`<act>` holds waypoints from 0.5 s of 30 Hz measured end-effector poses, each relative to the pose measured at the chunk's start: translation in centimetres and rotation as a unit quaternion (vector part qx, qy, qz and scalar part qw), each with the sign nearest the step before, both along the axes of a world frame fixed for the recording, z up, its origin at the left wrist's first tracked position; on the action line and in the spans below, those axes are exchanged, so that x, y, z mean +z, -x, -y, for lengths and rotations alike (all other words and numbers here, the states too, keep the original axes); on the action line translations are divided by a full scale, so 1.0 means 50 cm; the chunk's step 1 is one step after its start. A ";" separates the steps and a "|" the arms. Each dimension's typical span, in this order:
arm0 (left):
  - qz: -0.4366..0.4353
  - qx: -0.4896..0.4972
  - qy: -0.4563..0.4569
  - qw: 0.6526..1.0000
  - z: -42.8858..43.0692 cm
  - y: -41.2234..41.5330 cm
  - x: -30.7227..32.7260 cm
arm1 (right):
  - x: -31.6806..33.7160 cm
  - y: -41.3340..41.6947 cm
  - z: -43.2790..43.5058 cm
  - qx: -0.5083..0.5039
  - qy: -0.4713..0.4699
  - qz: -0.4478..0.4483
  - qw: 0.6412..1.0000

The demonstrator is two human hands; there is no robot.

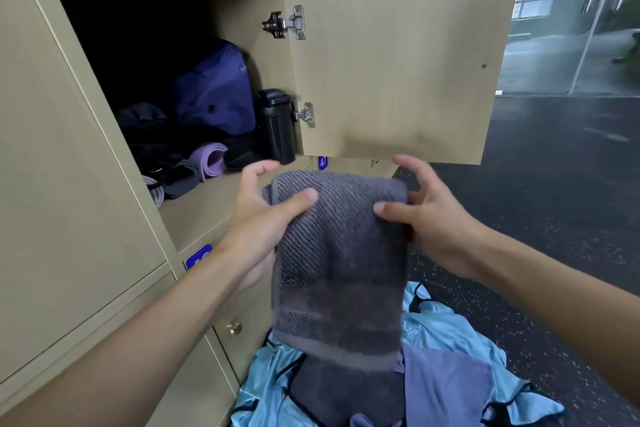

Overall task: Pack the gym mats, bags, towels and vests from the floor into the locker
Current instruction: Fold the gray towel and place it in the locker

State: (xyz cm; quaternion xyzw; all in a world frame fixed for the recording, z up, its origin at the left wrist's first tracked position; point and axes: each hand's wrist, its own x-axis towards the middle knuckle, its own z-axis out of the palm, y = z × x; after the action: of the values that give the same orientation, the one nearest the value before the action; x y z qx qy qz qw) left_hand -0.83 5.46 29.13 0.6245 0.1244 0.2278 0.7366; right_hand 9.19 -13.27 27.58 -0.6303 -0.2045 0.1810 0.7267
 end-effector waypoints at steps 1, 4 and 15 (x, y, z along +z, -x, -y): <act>-0.029 -0.047 -0.033 0.998 -0.002 0.004 -0.004 | 0.009 -0.006 -0.001 -0.036 -0.037 -0.010 0.999; -0.082 -0.104 -0.070 0.989 0.001 0.009 -0.009 | 0.026 -0.017 0.010 -0.108 -0.049 -0.013 0.993; -0.077 -0.092 -0.195 0.973 -0.026 0.003 0.004 | 0.014 -0.028 0.030 0.008 0.164 0.116 0.980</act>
State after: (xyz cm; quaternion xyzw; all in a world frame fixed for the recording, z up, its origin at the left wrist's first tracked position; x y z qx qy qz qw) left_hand -0.96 6.79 29.32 0.7805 0.0761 0.1304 0.6066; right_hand 10.60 -14.75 28.26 -0.7559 -0.2600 0.1439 0.5833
